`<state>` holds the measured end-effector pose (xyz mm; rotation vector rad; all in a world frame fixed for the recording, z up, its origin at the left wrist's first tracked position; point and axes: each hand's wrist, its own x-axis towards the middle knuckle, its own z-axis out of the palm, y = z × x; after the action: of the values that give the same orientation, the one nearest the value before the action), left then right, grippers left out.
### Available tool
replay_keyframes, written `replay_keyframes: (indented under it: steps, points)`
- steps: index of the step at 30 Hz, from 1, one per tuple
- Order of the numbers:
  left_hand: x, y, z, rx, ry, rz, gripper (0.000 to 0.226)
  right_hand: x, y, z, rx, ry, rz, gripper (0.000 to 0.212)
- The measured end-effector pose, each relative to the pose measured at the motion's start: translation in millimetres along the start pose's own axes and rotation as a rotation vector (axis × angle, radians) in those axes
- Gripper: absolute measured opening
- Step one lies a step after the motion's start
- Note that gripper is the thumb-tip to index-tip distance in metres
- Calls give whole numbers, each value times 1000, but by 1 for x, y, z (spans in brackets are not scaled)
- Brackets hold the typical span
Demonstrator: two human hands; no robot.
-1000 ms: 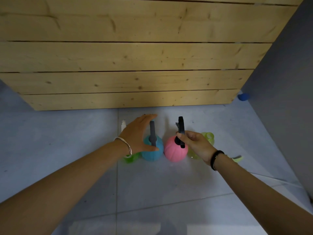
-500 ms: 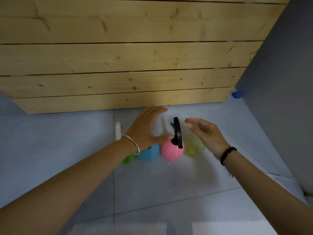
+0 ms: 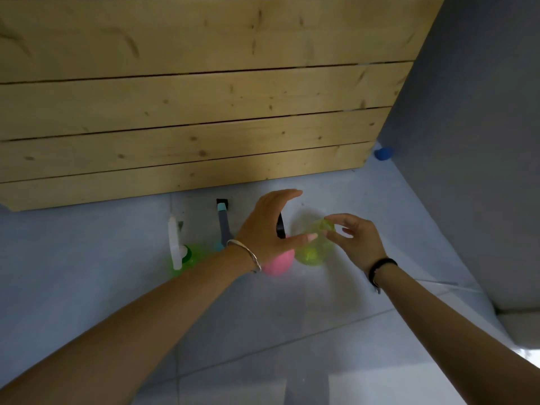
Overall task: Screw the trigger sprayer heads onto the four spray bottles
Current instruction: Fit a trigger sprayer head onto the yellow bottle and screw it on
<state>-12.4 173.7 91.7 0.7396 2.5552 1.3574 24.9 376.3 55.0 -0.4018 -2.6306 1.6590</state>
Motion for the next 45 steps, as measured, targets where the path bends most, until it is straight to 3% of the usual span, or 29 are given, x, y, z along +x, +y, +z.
replay_keyframes:
  steps: [4,7,12,15,18,23,30,36,42,45]
  points:
    - [2,5,14,-49,-52,-11,77,-9,-9,-26,58,23,-36,16]
    - [4,12,35,-114,-113,-58,73,-20,-15,-51,287,29,15,19]
    - [7,15,66,-181,-275,-161,84,-31,-11,-69,449,-56,115,30]
    - [4,15,83,-183,-288,-232,68,-30,3,-71,553,-114,221,41]
    - [2,12,93,-214,-287,-278,62,-25,30,-77,610,-117,304,38]
    - [-6,1,106,-238,-291,-339,65,-32,101,-91,183,125,453,36]
    - [-11,-11,112,-253,-273,-400,65,-47,139,-84,100,72,514,44]
    - [-13,-14,115,-239,-294,-401,64,-54,148,-72,-262,-25,567,40]
    - [-15,-9,116,-236,-313,-387,65,-53,139,-64,-340,-7,586,42]
    - [-16,-6,114,-233,-316,-379,68,-51,136,-58,-236,66,631,36]
